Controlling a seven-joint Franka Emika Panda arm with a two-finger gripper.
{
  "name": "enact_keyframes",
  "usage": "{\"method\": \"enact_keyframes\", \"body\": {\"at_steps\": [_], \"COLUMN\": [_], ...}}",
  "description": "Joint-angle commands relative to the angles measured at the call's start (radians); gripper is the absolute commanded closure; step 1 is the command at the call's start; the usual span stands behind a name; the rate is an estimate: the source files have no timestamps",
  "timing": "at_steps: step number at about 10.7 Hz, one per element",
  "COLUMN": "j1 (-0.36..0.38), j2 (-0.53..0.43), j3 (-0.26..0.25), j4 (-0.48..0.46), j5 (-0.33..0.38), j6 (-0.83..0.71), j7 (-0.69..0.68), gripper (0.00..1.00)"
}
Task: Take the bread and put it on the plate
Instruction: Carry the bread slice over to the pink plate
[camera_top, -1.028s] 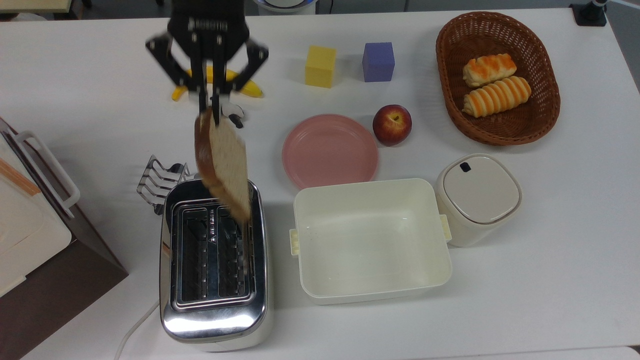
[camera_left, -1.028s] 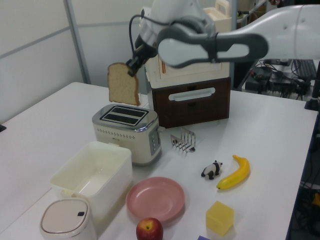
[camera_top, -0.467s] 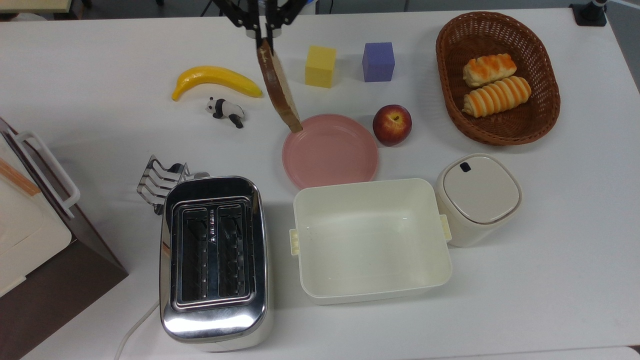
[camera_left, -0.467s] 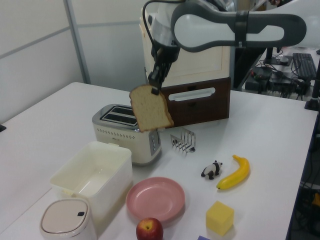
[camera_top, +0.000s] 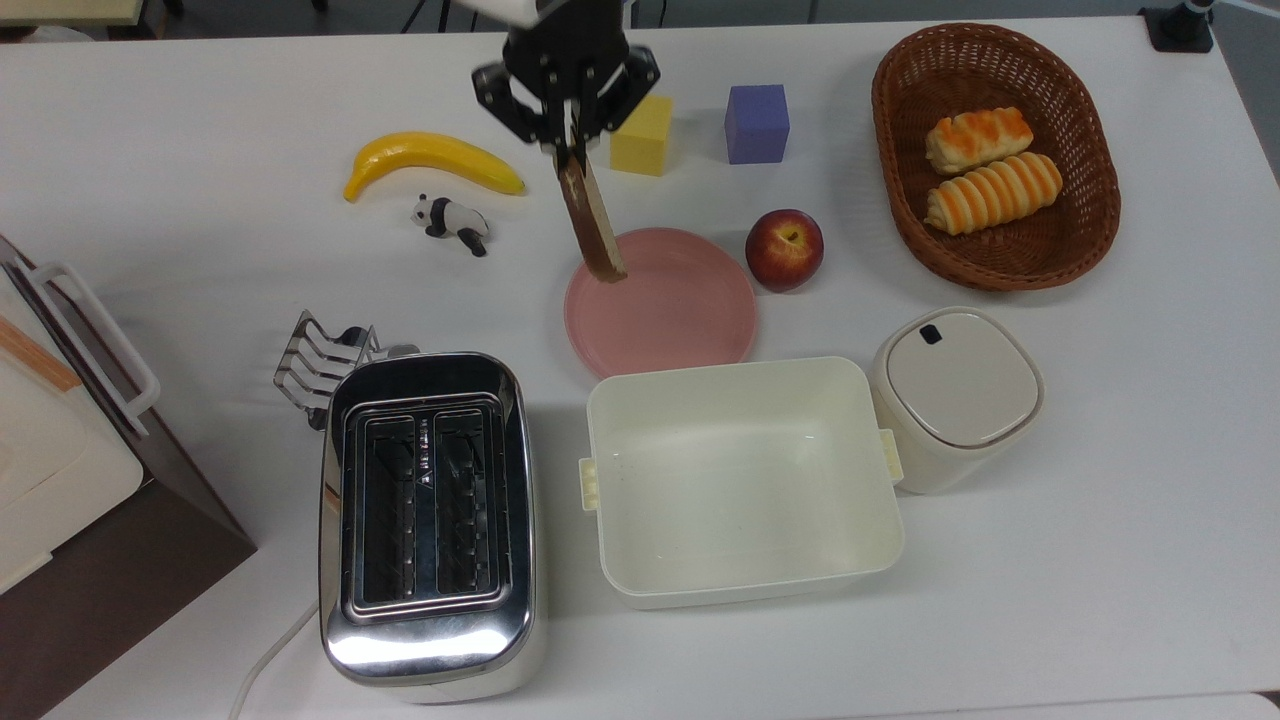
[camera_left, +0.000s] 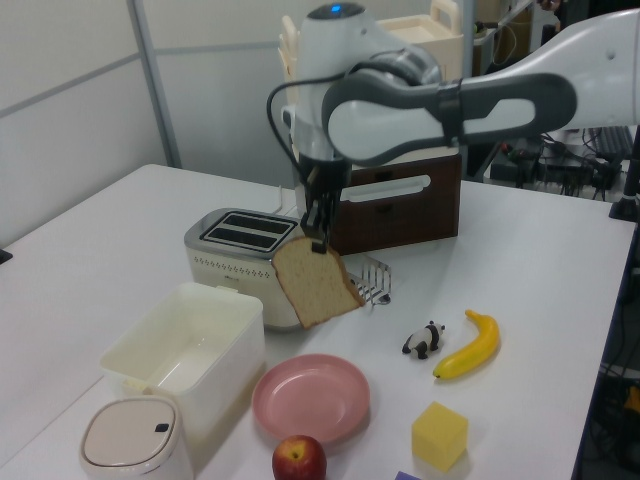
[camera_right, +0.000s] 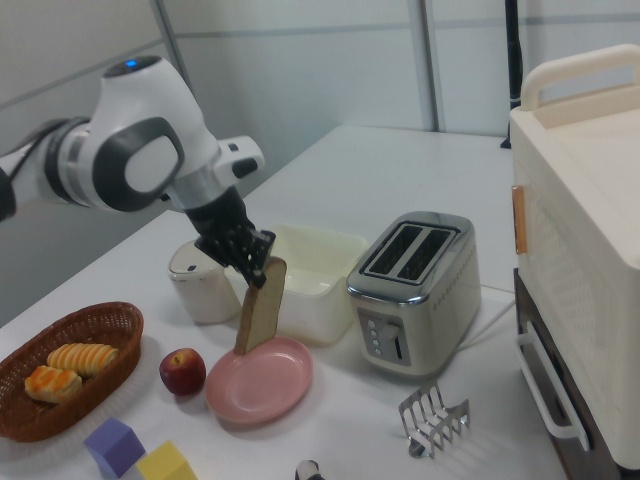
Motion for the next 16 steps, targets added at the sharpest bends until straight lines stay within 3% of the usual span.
{"method": "enact_keyframes", "body": {"at_steps": [1,7,16], "j1": [0.008,0.011,0.079], "j2": [0.034,0.068,0.068], "j3": [-0.007,-0.002,0.028], "j4": [-0.033,-0.057,-0.079], "j5": [0.010,-0.041,-0.024], "j6": [0.005,0.008,-0.011], "j7": [-0.052,-0.087,-0.075], "gripper": [1.00,1.00,1.00]}}
